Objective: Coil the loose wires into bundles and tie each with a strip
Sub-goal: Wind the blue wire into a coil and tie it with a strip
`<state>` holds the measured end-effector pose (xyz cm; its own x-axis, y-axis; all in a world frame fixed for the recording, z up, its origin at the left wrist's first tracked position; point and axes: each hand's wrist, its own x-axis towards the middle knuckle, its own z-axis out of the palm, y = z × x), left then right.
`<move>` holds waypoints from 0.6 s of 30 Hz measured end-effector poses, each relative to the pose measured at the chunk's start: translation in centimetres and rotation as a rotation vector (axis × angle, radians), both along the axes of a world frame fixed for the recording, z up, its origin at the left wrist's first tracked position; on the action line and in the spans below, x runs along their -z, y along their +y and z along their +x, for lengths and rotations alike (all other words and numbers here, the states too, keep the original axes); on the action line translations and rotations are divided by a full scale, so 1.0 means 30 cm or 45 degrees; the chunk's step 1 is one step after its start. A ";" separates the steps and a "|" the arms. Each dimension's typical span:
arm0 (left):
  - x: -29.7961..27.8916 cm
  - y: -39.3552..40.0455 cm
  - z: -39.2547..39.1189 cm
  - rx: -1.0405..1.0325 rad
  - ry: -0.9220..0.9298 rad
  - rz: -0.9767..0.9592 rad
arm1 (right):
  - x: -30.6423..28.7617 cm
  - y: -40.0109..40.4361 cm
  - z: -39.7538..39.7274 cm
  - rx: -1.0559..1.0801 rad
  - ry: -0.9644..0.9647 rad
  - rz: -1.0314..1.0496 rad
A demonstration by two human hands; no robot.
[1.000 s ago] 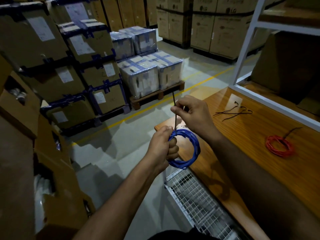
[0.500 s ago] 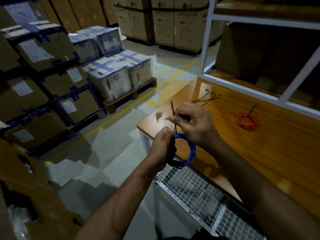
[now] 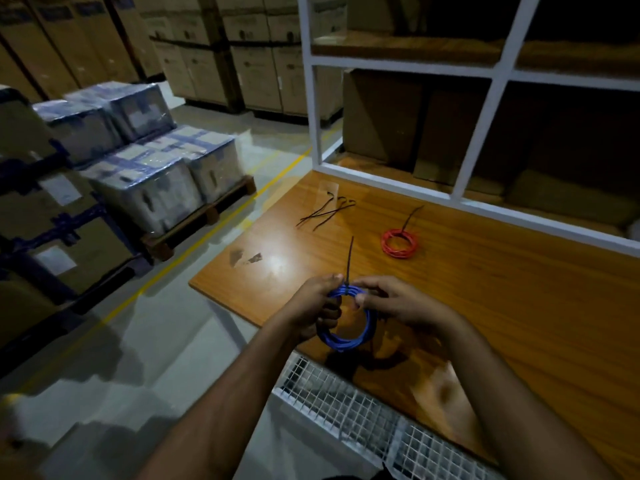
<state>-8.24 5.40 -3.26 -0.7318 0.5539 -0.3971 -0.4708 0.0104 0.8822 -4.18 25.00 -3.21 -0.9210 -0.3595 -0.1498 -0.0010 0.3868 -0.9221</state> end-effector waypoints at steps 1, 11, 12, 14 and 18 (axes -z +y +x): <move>-0.001 0.033 -0.005 -0.020 -0.042 -0.003 | 0.014 0.030 -0.007 0.016 0.019 -0.036; 0.136 0.185 -0.027 -0.307 0.329 -0.273 | 0.213 0.211 -0.096 0.638 0.023 -0.023; 0.151 0.195 -0.023 -0.394 0.411 -0.380 | 0.224 0.215 -0.101 0.680 0.026 0.004; 0.178 0.214 -0.017 -0.559 0.537 -0.570 | 0.245 0.222 -0.108 0.724 0.032 0.009; 0.213 0.240 0.003 -0.721 0.744 -0.773 | 0.269 0.206 -0.103 0.802 0.188 0.145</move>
